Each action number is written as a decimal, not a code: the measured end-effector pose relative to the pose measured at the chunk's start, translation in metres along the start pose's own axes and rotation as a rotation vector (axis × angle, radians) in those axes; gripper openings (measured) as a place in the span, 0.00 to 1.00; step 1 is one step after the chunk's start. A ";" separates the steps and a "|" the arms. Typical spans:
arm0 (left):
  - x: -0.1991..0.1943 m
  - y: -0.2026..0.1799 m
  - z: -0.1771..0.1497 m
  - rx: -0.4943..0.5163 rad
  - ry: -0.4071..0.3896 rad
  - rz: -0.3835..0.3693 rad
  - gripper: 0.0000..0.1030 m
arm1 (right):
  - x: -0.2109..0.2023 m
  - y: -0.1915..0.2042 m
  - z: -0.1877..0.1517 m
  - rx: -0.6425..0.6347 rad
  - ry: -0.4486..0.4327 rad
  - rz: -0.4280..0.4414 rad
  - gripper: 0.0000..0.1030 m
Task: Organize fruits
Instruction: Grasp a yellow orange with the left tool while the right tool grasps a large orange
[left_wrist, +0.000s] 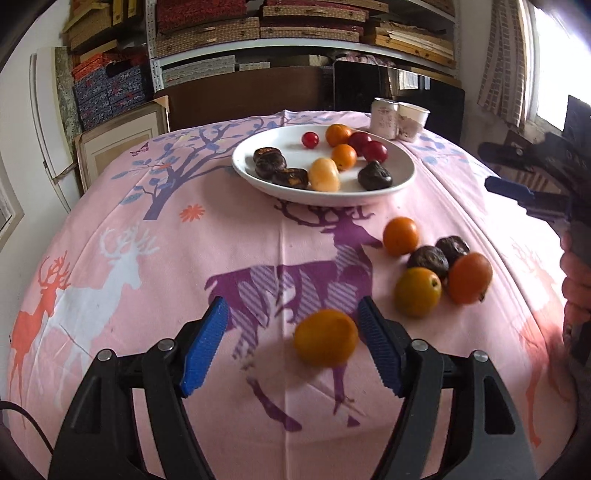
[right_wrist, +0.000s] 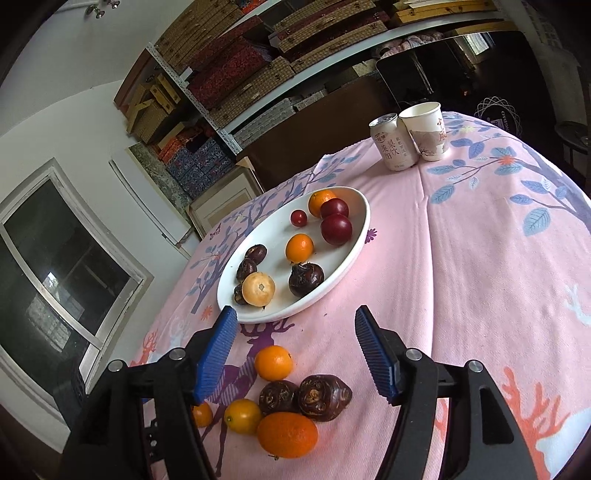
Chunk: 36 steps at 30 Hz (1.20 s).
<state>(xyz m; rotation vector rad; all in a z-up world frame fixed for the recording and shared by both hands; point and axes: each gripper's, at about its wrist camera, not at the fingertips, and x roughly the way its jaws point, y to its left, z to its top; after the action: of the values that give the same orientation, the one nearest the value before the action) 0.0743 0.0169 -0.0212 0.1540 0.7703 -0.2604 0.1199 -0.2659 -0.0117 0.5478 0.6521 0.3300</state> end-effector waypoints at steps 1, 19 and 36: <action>0.000 -0.004 -0.004 0.015 0.013 -0.013 0.68 | -0.001 -0.001 -0.002 0.003 0.002 0.000 0.65; 0.027 -0.007 -0.006 -0.002 0.135 -0.096 0.38 | -0.001 0.000 -0.015 -0.009 0.049 -0.019 0.65; 0.018 0.002 -0.003 -0.029 0.083 -0.054 0.38 | 0.007 0.027 -0.077 -0.196 0.232 -0.070 0.65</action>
<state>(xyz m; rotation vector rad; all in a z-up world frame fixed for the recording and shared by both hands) 0.0853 0.0164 -0.0356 0.1172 0.8612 -0.2957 0.0721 -0.2121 -0.0505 0.3004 0.8507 0.3901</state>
